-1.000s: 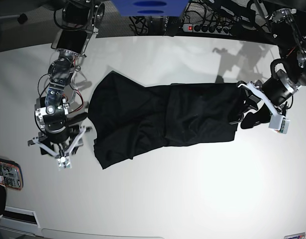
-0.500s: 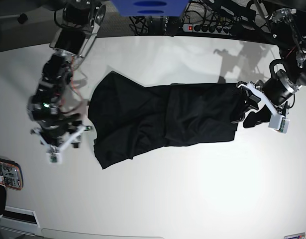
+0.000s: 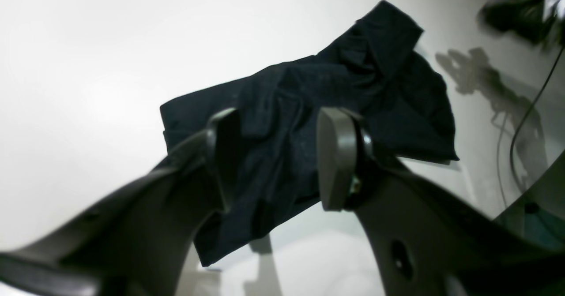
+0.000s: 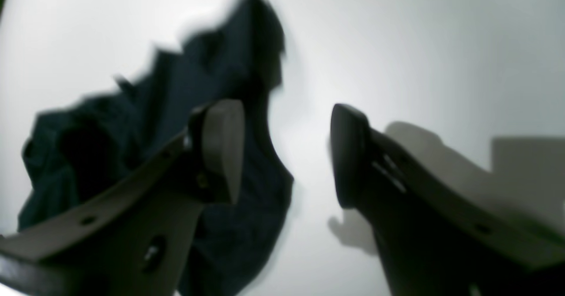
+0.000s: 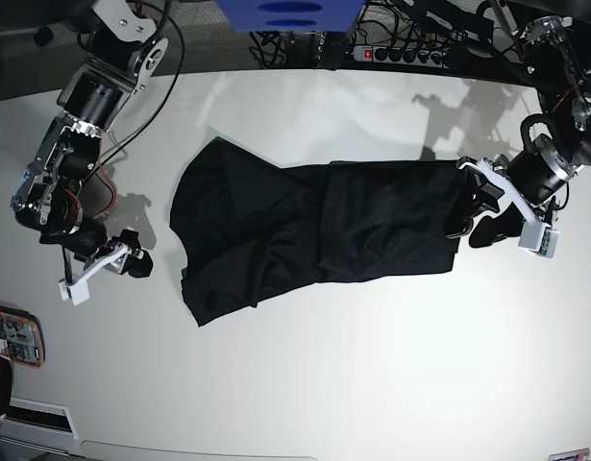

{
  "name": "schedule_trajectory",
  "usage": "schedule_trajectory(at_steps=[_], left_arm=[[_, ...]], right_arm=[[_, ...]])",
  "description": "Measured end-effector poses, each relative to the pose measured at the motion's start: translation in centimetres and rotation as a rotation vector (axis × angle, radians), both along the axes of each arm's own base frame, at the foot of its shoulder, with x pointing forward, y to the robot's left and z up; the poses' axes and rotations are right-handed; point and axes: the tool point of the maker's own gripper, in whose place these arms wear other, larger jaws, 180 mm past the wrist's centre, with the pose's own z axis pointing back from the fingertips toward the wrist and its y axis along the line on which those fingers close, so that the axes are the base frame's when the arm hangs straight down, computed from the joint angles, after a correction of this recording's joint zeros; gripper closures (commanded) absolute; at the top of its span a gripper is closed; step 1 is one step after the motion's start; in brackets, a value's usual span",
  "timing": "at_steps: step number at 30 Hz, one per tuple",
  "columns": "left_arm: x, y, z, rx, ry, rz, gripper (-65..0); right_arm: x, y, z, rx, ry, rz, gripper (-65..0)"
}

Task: Fold the T-shirt properly
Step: 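Lower the right gripper onto the strip's free end and pinch it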

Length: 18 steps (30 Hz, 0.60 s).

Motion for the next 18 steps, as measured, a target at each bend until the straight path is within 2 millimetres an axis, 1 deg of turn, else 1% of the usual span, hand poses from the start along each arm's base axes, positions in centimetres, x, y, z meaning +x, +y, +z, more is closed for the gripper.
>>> schedule_trajectory(at_steps=[1,3,4,5,7,8,10,12,14,16,18], left_arm=[[0.0,0.0,0.0,0.002,0.000,0.000,-28.1],[0.0,0.0,0.0,0.001,0.000,0.000,-28.1],[0.0,0.0,-0.1,0.001,0.002,0.000,-28.1],[-0.1,0.0,-0.1,0.002,0.004,0.000,-28.1],[-0.1,0.0,-0.1,0.002,0.005,0.000,-28.1],[-0.1,0.0,-0.1,0.001,0.004,0.000,-28.1],[0.0,0.0,0.0,0.001,0.001,0.000,-28.1],[0.0,0.0,0.0,0.001,0.002,0.001,-28.1],[0.0,0.0,0.0,0.002,0.002,0.001,-28.1],[-0.1,0.0,-0.1,0.004,0.004,0.001,-28.1],[0.0,0.0,-0.1,0.002,0.002,0.000,-28.1]], right_arm=[[0.5,0.0,0.5,-0.005,-0.032,-0.002,-29.8],[1.3,0.5,1.3,-0.014,-0.090,0.007,-29.8],[1.2,1.0,1.0,-0.019,-0.084,0.020,-29.8],[0.7,1.2,0.0,-0.048,-0.053,0.037,-29.8],[-0.8,1.4,-2.6,-0.127,0.044,0.060,-29.8],[-1.2,1.4,-3.1,-0.155,0.059,0.074,-29.8],[-0.7,1.2,-3.2,-0.213,0.040,0.080,-29.8],[0.0,1.3,-2.8,-0.256,0.002,0.089,-29.8],[-0.5,1.8,-3.4,-0.257,0.015,0.102,-29.8],[-1.4,1.8,-4.6,-0.254,0.056,0.107,-29.8],[-1.9,1.6,-5.7,-0.247,0.089,0.106,-29.8]])
